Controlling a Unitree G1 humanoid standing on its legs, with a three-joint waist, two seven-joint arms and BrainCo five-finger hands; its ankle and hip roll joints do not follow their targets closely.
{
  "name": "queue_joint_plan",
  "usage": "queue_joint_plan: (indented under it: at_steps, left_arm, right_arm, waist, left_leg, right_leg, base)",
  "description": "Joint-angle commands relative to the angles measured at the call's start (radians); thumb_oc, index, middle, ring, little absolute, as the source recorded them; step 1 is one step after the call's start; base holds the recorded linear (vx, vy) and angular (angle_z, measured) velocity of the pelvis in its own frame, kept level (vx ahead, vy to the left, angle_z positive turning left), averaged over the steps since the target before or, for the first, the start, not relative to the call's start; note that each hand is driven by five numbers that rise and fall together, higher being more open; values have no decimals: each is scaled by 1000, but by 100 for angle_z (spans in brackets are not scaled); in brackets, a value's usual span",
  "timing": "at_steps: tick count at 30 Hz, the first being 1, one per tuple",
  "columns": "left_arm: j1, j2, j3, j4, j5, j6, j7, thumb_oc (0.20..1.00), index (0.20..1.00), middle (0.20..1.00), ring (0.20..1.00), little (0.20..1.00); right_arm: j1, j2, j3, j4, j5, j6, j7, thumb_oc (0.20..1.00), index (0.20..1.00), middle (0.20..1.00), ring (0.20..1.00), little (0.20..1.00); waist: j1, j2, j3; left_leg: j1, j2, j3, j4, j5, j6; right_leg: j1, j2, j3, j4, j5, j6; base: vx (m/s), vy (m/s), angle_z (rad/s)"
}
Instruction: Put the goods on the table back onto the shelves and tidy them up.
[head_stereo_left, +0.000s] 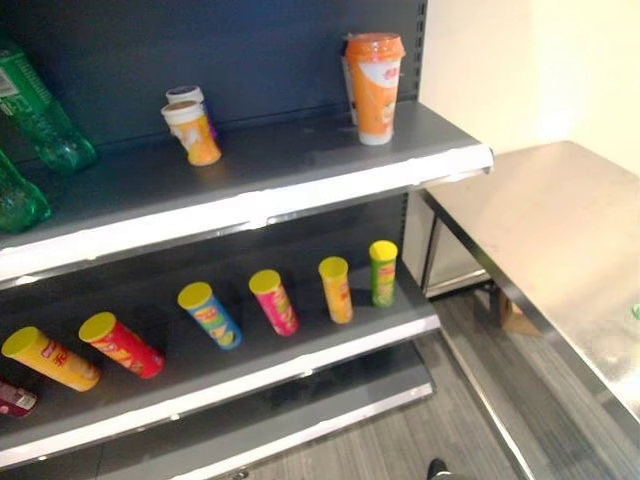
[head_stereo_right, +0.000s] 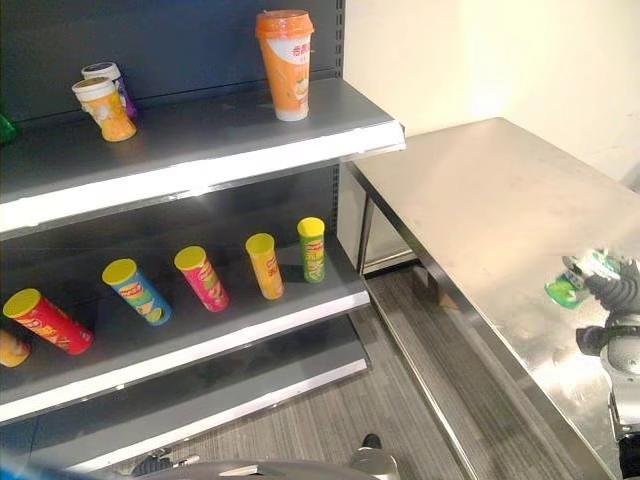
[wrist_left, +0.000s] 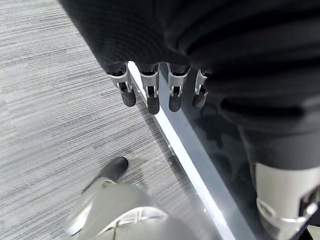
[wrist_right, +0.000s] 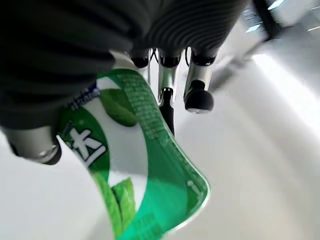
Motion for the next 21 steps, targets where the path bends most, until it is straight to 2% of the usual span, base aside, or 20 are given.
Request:
queue_joint_plan:
  at_steps: [1,2,4,6,7,10,14,16,18,19,20,21]
  left_arm:
    - [-31,37,3,-32,-17,-13,16,1000,1000,1000,1000,1000]
    - [-33,36,3,-39,-23,-15,17,1000,1000,1000,1000,1000]
    - [-39,37,7,-41,-38,-16,23,1000,1000,1000,1000,1000]
    - [-36,36,8,-45,-45,-17,28,1000,1000,1000,1000,1000]
    - [-33,34,6,-41,-51,-16,28,1000,1000,1000,1000,1000]
    - [-29,38,1,-36,-38,-16,24,1000,1000,1000,1000,1000]
    - [-23,37,-19,-18,-11,-17,14,1000,1000,1000,1000,1000]
    - [-28,38,-35,2,10,-24,17,1000,1000,1000,1000,1000]
    - [-33,44,-43,9,19,-27,18,1000,1000,1000,1000,1000]
    - [-41,49,-49,14,23,-29,21,1000,1000,1000,1000,1000]
    - [-41,48,-46,15,23,-29,22,1000,1000,1000,1000,1000]
    - [-44,51,-51,19,26,-31,26,1000,1000,1000,1000,1000]
  right_arm:
    - [-72,-25,-92,-114,-20,-99,-36,200,200,200,200,200]
    - [-78,-31,-99,-152,-22,-108,-37,200,200,200,200,200]
    - [-101,-55,-103,-214,-21,-127,-37,200,200,200,200,200]
    - [-119,-68,-96,-235,-19,-134,-35,200,200,200,200,200]
    - [-137,-104,-94,-282,-28,-138,-34,200,200,200,200,200]
    - [-140,-154,-108,-340,-42,-140,-12,200,200,200,200,200]
    - [-194,-179,-90,-395,-22,-149,3,200,200,200,200,200]
    - [-292,-210,-16,-445,-39,-159,10,200,200,200,200,200]
    - [-350,-233,34,-459,-51,-157,14,200,200,200,200,200]
    - [-422,-258,100,-461,-78,-151,12,200,200,200,200,200]
    - [-431,-259,109,-458,-79,-151,11,200,200,200,200,200]
    - [-466,-261,139,-459,-79,-150,11,200,200,200,200,200]
  waist:
    - [26,-32,9]
    - [31,-32,11]
    - [38,-42,16]
    - [37,-46,14]
    - [43,-52,12]
    - [38,-54,2]
    - [41,-48,-12]
    - [60,-54,-14]
    - [72,-61,-18]
    - [82,-70,-21]
    - [79,-72,-21]
    - [83,-76,-26]
  left_leg:
    - [-93,96,-12,68,282,-91]
    - [-108,101,-33,69,318,-100]
    - [-128,112,-42,54,336,-101]
    - [-122,116,-45,45,317,-104]
    - [-125,138,-19,38,312,-100]
    - [-108,162,33,24,290,-98]
    - [-94,144,57,-12,244,-92]
    - [-102,91,55,-20,186,-74]
    - [-102,49,47,-34,165,-59]
    - [-102,2,43,-51,145,-39]
    - [-103,-2,45,-53,144,-37]
    - [-99,-28,48,-61,131,-26]
  right_leg:
    - [111,60,-18,0,-175,-34]
    - [108,64,-21,3,-175,-35]
    - [100,64,-37,5,-178,-35]
    - [106,65,-40,7,-195,-30]
    - [112,69,-61,4,-204,-32]
    - [119,60,-103,1,-202,-24]
    - [126,30,-133,3,-186,-6]
    - [115,-31,-148,13,-159,21]
    - [102,-68,-157,23,-137,39]
    - [84,-114,-166,38,-109,61]
    - [82,-118,-165,39,-108,64]
    - [75,-141,-170,47,-94,77]
  base:
    - [-32,-61,8]
    - [-55,-21,9]
    - [-60,-27,21]
    - [-6,-25,33]
    - [-31,2,48]
    - [-32,74,45]
    - [13,197,58]
    - [-6,350,38]
    - [-9,324,19]
    - [-1,277,24]
    - [8,288,24]
    - [27,264,24]
